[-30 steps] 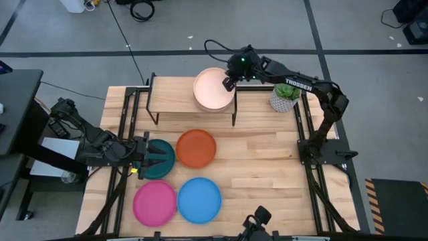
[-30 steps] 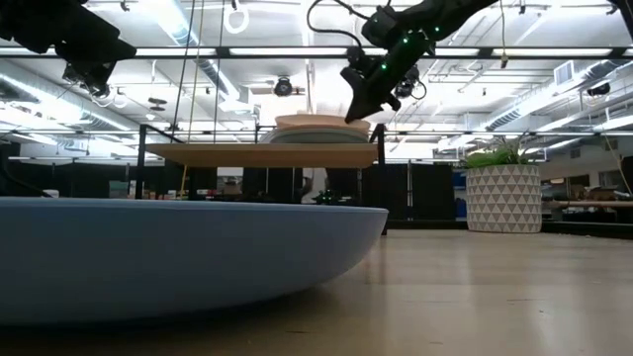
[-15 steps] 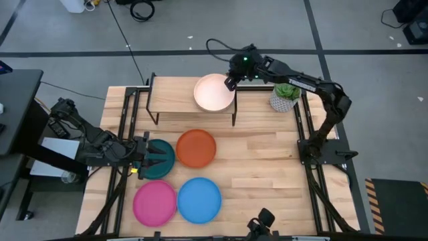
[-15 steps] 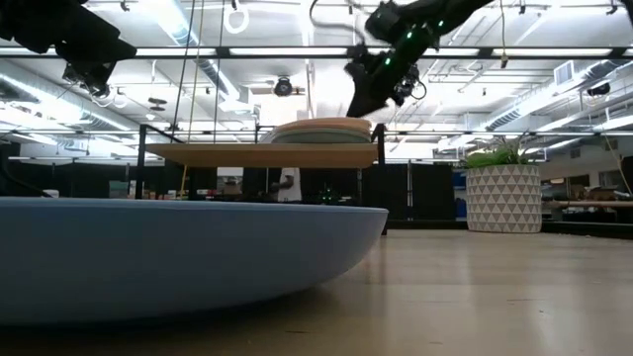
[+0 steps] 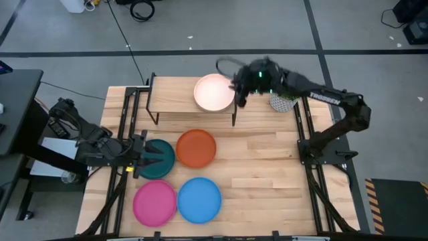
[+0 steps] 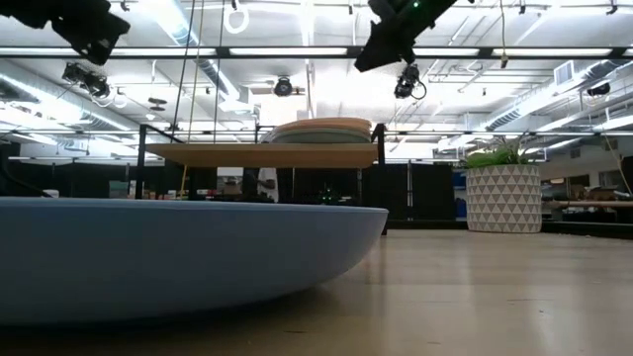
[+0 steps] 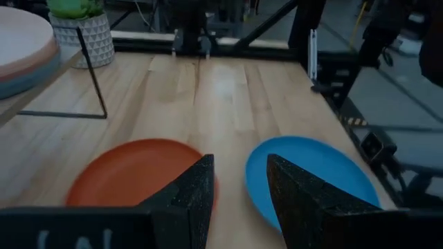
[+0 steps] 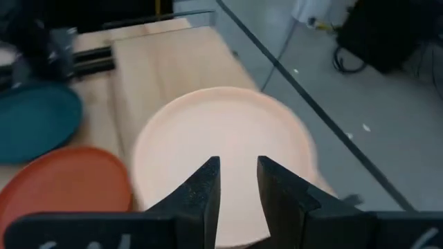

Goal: Place and stack plates onto a shelf
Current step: Put the orange plate on the shelf

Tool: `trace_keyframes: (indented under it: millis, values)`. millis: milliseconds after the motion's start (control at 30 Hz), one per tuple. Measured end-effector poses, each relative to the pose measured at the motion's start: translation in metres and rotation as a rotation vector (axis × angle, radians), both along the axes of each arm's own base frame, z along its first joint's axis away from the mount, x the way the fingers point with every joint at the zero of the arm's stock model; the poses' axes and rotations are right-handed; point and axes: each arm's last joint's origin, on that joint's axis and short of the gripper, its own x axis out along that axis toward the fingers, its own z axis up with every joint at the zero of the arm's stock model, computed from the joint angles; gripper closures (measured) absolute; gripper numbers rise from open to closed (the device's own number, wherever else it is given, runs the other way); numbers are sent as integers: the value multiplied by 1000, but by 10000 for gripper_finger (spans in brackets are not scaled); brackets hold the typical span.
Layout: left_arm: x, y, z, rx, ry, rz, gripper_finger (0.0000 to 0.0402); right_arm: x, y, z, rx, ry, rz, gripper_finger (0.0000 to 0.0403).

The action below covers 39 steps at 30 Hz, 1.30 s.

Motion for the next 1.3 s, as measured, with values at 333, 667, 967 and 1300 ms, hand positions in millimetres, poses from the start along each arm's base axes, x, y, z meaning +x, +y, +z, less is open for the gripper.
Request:
trace_keyframes:
  millis: [333,667,967,1300]
  values:
    - [-8,3,-6,143,214,-95,260,-3,65,-83,-100,-139,145,300]
    - [17,-11,-6,180,272,-48,260,-10,90,-140,-104,-301,211,300]
    - [31,-15,2,118,409,37,260,-17,111,-178,-63,-328,263,300]
    - [63,-23,-23,103,589,58,260,-25,123,-214,-81,-403,267,301]
